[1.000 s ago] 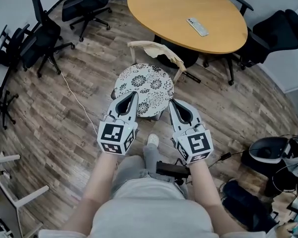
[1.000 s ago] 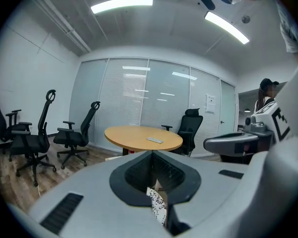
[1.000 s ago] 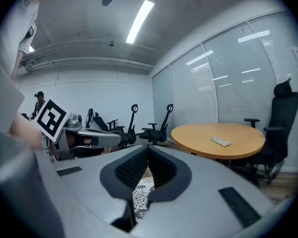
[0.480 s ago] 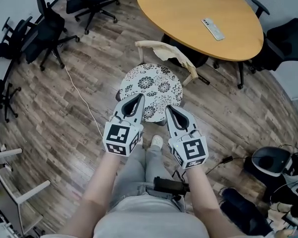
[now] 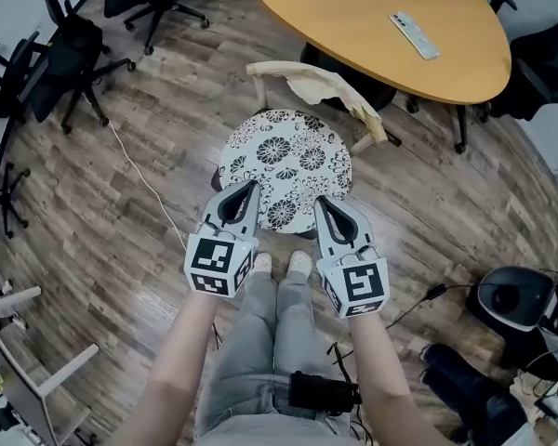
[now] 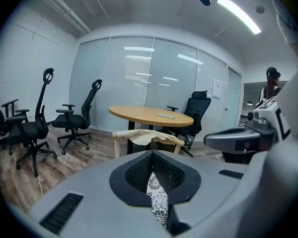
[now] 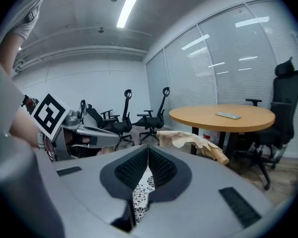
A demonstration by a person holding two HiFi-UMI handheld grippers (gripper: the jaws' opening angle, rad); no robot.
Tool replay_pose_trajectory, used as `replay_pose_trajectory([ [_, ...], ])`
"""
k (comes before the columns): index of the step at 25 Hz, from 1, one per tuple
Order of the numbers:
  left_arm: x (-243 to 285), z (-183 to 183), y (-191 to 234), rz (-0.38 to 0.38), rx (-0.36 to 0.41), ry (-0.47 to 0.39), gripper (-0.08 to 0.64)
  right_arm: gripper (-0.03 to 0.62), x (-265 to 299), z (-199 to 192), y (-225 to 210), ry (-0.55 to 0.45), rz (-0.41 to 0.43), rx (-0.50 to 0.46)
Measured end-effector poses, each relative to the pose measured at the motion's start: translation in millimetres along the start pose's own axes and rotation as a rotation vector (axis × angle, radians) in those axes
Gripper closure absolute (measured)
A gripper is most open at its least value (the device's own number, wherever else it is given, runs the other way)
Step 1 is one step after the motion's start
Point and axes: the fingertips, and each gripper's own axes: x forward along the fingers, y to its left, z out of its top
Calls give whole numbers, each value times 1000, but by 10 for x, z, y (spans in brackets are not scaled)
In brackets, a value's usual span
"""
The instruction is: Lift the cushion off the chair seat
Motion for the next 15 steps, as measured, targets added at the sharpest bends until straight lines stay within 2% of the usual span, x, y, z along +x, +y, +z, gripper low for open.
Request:
replay_pose_trajectory([
  [5, 252, -462, 297, 10, 13, 51, 558, 566, 231, -457, -203, 17, -34, 49],
  [11, 530, -1008, 560, -30, -62, 88, 558, 566, 436, -1087, -400, 83, -60, 48],
  [15, 711, -1277, 837, 11, -85, 123, 558, 565, 517, -1391, -592, 123, -80, 82],
])
